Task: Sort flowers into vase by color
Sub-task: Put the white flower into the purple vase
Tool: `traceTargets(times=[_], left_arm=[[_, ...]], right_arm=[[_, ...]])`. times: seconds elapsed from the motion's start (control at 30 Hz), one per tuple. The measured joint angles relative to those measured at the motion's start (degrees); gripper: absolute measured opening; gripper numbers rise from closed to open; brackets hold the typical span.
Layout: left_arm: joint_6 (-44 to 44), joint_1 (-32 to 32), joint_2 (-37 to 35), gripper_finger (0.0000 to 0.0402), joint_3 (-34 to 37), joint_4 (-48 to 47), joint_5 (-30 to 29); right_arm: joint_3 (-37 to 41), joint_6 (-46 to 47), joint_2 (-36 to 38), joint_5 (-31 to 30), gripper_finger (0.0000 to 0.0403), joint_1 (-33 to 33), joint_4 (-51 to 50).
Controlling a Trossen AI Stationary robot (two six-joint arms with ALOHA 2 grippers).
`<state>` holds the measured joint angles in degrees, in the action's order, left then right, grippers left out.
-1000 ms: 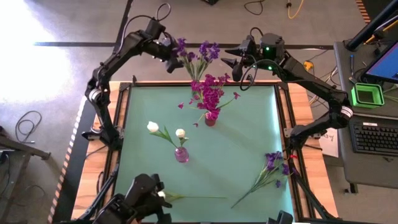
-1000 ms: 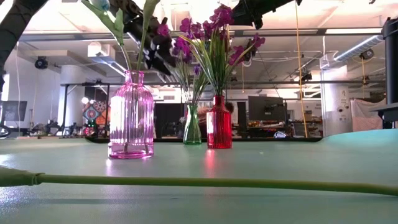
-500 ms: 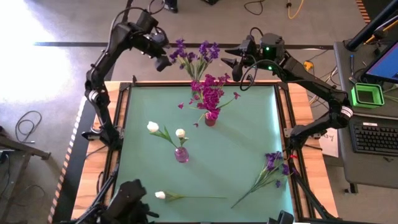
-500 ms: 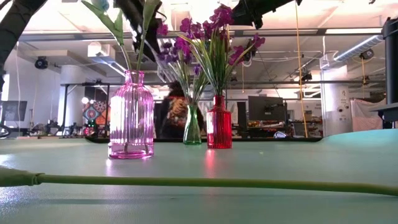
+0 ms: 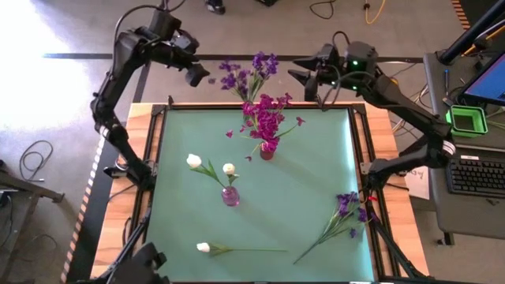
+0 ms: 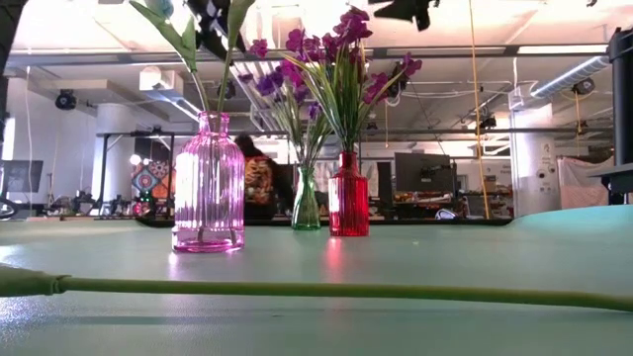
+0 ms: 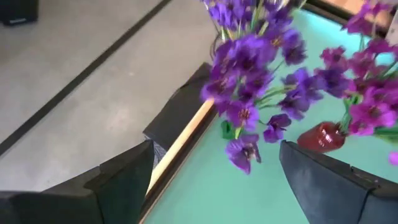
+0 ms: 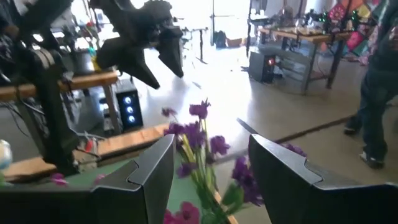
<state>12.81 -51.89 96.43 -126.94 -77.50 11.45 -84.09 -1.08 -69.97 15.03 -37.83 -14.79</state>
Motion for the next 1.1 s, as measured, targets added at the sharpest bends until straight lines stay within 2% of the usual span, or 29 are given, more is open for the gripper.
traceTargets(times=[0.13,0.2,0.33,0.43,0.67,0.8,0.87,0.97,1.1], left_arm=[[-2.48,2.69,-3.62,0.0335,3.10,1.68,-0.12],[-3.65,5.15,-5.95,0.0335,4.94,1.95,-2.02],[-6.96,12.04,-10.60,0.0335,8.78,1.90,-14.35],[-8.75,17.07,-14.30,0.0335,11.59,1.96,-19.37],[-14.65,24.43,-22.71,0.0335,17.93,2.09,-20.02],[-18.22,28.79,-27.98,0.0335,23.93,4.95,-19.99],[-19.48,31.21,-30.46,0.0335,28.12,8.63,-20.03],[-21.90,34.82,-33.13,0.0335,33.74,12.90,-20.06],[-28.71,39.84,-35.56,0.0335,38.13,10.68,-24.33]], right_arm=[[-0.02,3.23,2.07,0.74,0.0196,0.98,0.05],[-0.02,4.89,2.75,3.04,0.0196,1.61,-0.13],[-0.02,10.99,4.19,8.56,0.0196,2.99,-1.61],[-0.02,14.03,5.38,9.40,0.0196,3.50,-6.21],[-0.02,20.15,6.49,9.18,0.0196,5.27,-23.01],[-0.02,20.75,6.37,8.71,0.0196,8.52,-32.59],[-0.02,21.35,6.20,7.46,0.0196,11.06,-36.83],[0.00,24.06,6.11,0.89,0.0196,15.44,-43.59],[0.01,28.85,6.16,-6.49,0.0196,21.38,-54.37]])
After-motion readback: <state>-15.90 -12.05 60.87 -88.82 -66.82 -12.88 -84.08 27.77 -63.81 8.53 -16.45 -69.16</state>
